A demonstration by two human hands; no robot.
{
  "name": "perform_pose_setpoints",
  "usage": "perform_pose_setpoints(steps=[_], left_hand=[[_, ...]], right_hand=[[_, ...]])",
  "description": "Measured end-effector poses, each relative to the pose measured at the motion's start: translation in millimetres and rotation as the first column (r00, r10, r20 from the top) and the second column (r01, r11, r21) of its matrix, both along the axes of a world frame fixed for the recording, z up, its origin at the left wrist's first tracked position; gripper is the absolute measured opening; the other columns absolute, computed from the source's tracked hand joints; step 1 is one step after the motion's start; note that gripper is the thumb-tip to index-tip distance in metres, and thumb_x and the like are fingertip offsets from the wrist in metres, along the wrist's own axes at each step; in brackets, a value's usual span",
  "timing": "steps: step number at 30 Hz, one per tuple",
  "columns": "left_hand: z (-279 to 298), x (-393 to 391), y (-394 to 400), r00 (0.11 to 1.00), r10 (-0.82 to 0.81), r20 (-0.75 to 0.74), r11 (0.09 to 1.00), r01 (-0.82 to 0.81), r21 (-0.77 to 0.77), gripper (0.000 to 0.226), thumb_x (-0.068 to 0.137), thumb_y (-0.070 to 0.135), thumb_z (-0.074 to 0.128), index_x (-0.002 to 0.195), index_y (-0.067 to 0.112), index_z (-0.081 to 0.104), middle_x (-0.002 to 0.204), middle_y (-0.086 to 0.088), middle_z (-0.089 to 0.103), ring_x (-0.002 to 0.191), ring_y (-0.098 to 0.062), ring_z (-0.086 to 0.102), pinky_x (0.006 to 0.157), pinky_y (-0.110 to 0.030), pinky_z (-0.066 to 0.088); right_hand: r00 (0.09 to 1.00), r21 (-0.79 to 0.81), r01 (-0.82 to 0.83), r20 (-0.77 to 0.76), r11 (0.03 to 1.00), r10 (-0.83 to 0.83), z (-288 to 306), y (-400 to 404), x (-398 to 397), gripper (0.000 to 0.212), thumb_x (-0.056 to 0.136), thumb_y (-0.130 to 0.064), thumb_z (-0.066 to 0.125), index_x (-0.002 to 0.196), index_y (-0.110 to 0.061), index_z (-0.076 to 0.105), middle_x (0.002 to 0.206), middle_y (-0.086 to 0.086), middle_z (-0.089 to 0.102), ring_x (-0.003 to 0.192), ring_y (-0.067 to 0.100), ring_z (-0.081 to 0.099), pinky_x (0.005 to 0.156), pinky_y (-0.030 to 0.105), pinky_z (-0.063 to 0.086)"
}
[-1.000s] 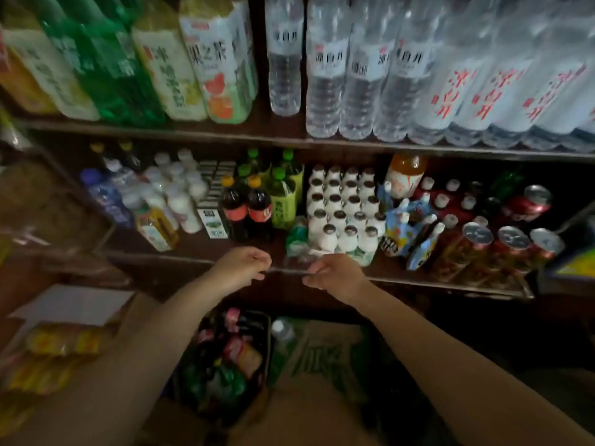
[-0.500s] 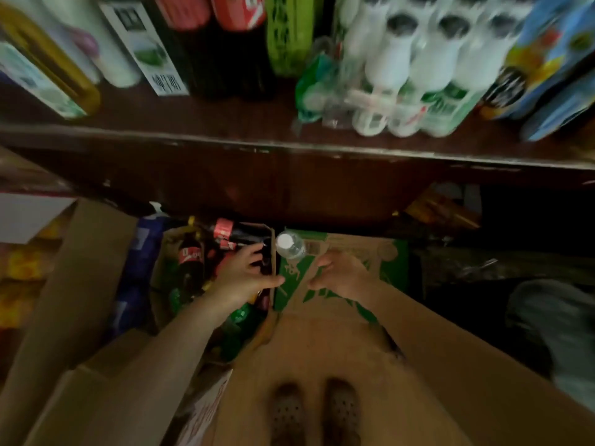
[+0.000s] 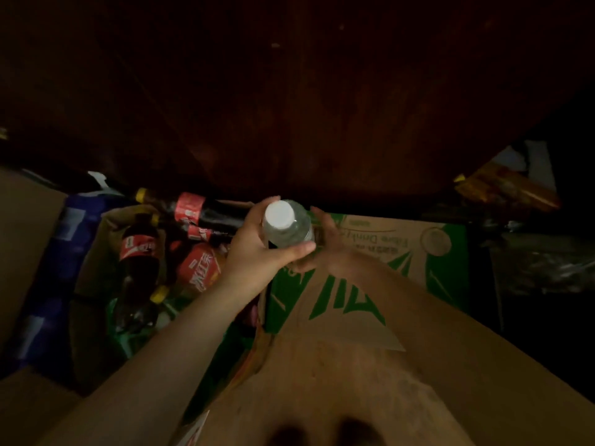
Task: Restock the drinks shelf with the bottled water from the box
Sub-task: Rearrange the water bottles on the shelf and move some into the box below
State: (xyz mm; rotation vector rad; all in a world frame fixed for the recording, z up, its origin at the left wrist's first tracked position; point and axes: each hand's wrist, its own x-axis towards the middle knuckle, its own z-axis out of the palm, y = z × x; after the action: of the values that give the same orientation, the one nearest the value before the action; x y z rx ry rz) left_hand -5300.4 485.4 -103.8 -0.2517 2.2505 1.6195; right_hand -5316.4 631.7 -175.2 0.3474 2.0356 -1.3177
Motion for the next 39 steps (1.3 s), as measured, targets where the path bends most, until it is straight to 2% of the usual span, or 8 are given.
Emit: perform_pose_setpoints(steps=[3,9,13,19,23,30,35,39], left_hand=[[-7.5,-3.5,-5.7,0.999,0.008,-0.045,1.0,-0.007,0.007,0.069,0.061,0.024,0.087,0.122,0.024,0.056,0.114,0.009,0.066,0.108,-0.006,0.062,0.094,-0.03,0.052],[14.4,-2.6,-7.9,0.999,-0.001,-0.053,1.0,0.002,0.019,0.06,0.064,0.024,0.086,0.117,0.018,0.06,0.11,0.004,0.069,0.102,-0.009,0.065,0.088,-0.03,0.055],[63.6,3.8,-1.4,0.997,-0.019,-0.07,1.0,0.02,0.022,0.053,0.065,0.018,0.085,0.112,0.017,0.062,0.103,0.006,0.07,0.094,-0.003,0.067,0.077,-0.016,0.054],[186.3,5.7,5.3,0.991,-0.115,-0.068,0.99,0.119,0.069,0.037,0.07,0.015,0.081,0.101,0.022,0.065,0.092,0.01,0.073,0.086,0.0,0.069,0.067,-0.009,0.05],[286.1,4.5,7.5,0.972,-0.228,-0.064,0.966,0.234,0.106,0.034,0.075,0.013,0.077,0.106,0.02,0.066,0.097,0.009,0.074,0.089,-0.001,0.069,0.067,-0.008,0.049],[456.2,-3.3,23.7,0.926,-0.352,-0.136,0.918,0.37,0.141,0.041,0.07,0.025,0.075,0.111,0.02,0.068,0.105,0.006,0.073,0.099,-0.007,0.068,0.081,-0.02,0.052],[555.4,-7.4,31.5,0.916,-0.338,-0.215,0.918,0.371,0.139,0.046,0.068,0.031,0.074,0.113,0.025,0.065,0.11,0.011,0.071,0.103,-0.004,0.066,0.082,-0.02,0.051],[620.8,-17.5,34.5,0.907,-0.329,-0.263,0.924,0.367,0.111,0.043,0.07,0.024,0.075,0.111,0.027,0.063,0.103,0.018,0.071,0.097,0.002,0.066,0.069,-0.009,0.05]], right_hand=[[0.996,-0.055,-0.021,-0.089,0.998,0.016,-18.4,-8.9,-6.8,0.104,0.054,-0.027,0.088,0.14,-0.042,0.031,0.138,-0.009,0.049,0.134,0.02,0.04,0.107,0.047,0.041],[0.996,-0.114,0.006,-0.086,0.993,-0.016,-1.0,-5.5,-0.2,0.076,0.062,-0.018,0.088,0.13,-0.025,0.054,0.119,-0.009,0.064,0.109,0.009,0.06,0.08,0.013,0.049],[0.998,-0.076,-0.01,-0.069,0.997,0.005,48.4,1.2,12.3,0.084,0.046,-0.043,0.088,0.124,-0.034,0.058,0.115,-0.013,0.067,0.108,0.009,0.062,0.094,0.032,0.052],[0.991,-0.065,-0.017,-0.133,0.998,0.008,173.2,26.6,24.8,0.065,0.057,-0.03,0.09,0.115,-0.034,0.061,0.102,-0.016,0.07,0.1,0.001,0.063,0.089,0.022,0.05],[0.983,-0.107,0.055,-0.169,0.993,-0.072,260.3,33.9,38.2,0.065,0.049,-0.032,0.092,0.108,-0.031,0.068,0.098,-0.014,0.073,0.095,0.001,0.067,0.09,0.03,0.055],[0.958,-0.175,0.058,-0.268,0.983,-0.105,422.7,55.3,45.1,0.042,0.061,-0.023,0.09,0.098,-0.033,0.073,0.094,-0.016,0.074,0.086,-0.008,0.065,0.068,0.008,0.046],[0.932,-0.198,-0.021,-0.359,0.98,-0.053,525.9,67.7,28.4,0.041,0.063,-0.018,0.089,0.095,-0.036,0.073,0.098,-0.014,0.074,0.096,0.0,0.067,0.082,0.02,0.05],[0.918,-0.188,-0.08,-0.397,0.979,-0.001,590.7,75.8,16.1,0.037,0.066,-0.012,0.087,0.094,-0.031,0.071,0.089,-0.019,0.073,0.087,-0.006,0.066,0.074,0.011,0.048]])
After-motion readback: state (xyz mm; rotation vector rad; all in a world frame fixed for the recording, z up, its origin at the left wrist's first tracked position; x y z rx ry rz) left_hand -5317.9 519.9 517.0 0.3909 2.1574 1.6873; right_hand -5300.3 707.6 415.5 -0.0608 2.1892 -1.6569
